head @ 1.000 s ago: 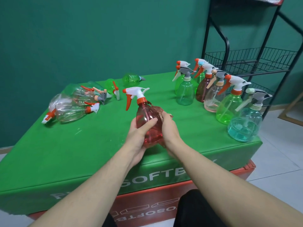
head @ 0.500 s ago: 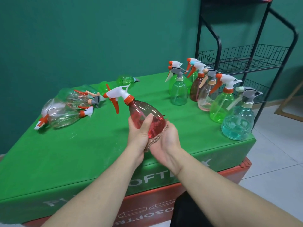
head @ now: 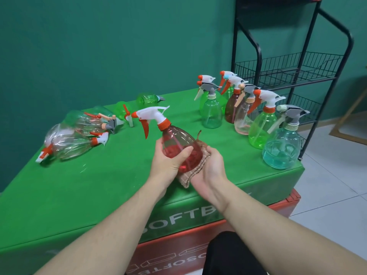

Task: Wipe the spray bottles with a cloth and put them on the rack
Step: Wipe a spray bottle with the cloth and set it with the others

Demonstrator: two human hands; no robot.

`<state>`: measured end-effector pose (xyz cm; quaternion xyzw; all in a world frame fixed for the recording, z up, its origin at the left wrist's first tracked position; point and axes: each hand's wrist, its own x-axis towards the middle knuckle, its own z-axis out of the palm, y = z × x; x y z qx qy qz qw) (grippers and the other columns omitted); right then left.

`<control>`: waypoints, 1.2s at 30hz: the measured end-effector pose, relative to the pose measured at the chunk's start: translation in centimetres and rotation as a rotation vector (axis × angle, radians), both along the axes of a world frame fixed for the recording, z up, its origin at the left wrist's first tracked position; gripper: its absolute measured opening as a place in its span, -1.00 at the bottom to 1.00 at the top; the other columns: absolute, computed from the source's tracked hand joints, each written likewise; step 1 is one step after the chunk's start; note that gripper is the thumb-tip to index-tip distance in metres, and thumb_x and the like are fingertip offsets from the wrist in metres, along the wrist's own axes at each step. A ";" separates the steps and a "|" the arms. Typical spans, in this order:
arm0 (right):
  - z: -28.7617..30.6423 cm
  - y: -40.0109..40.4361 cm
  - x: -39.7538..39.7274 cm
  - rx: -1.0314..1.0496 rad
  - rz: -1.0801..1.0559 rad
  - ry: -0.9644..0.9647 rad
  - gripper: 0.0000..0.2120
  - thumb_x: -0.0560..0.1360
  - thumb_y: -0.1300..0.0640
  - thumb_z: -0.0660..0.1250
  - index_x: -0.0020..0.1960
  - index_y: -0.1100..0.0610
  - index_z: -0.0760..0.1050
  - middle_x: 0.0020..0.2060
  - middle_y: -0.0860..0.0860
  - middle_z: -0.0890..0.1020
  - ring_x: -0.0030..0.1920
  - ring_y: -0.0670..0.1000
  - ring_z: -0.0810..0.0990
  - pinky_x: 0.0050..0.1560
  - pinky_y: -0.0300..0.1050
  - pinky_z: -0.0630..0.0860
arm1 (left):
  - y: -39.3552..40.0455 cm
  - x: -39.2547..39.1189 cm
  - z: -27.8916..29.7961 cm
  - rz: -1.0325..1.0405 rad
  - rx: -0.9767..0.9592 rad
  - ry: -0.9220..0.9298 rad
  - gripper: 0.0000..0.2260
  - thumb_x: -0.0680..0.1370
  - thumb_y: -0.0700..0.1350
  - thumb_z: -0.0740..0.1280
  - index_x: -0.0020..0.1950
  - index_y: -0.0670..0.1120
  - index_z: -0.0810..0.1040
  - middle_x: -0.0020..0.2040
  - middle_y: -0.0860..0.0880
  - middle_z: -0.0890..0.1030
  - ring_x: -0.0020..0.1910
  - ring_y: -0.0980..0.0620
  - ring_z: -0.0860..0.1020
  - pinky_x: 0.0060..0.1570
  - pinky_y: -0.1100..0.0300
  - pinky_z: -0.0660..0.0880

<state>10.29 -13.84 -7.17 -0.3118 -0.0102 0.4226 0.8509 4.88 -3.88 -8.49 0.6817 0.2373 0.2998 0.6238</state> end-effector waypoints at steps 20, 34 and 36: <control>0.2 -3.5 5.0 -0.407 -0.139 -0.332 -0.62 0.71 -0.04 0.10 -0.06 0.11 0.59 -0.22 0.08 0.72 -0.19 0.06 0.69 0.00 -0.03 0.58 | 1.4 6.6 2.1 0.018 0.239 0.176 -0.25 0.34 -0.04 0.68 0.41 0.01 0.35 0.18 0.11 0.57 0.15 0.11 0.57 0.25 0.15 0.42; -1.5 -6.0 10.7 -0.815 -0.027 -0.675 -0.83 0.58 0.11 0.17 -0.19 0.01 0.33 -0.32 -0.02 0.45 -0.24 0.04 0.43 -0.11 -0.05 0.36 | -0.3 17.6 1.3 -0.012 0.359 0.274 -0.20 0.30 0.02 0.70 0.43 -0.03 0.40 0.34 -0.02 0.56 0.31 -0.01 0.52 0.38 0.06 0.41; -1.6 -6.1 11.2 -0.810 -0.027 -0.690 -0.84 0.59 0.11 0.16 -0.18 0.01 0.34 -0.31 -0.01 0.45 -0.22 0.04 0.44 -0.11 -0.05 0.37 | -0.6 18.6 1.0 -0.021 0.352 0.289 -0.20 0.31 0.01 0.69 0.44 -0.03 0.39 0.35 -0.02 0.57 0.31 -0.01 0.52 0.41 0.01 0.41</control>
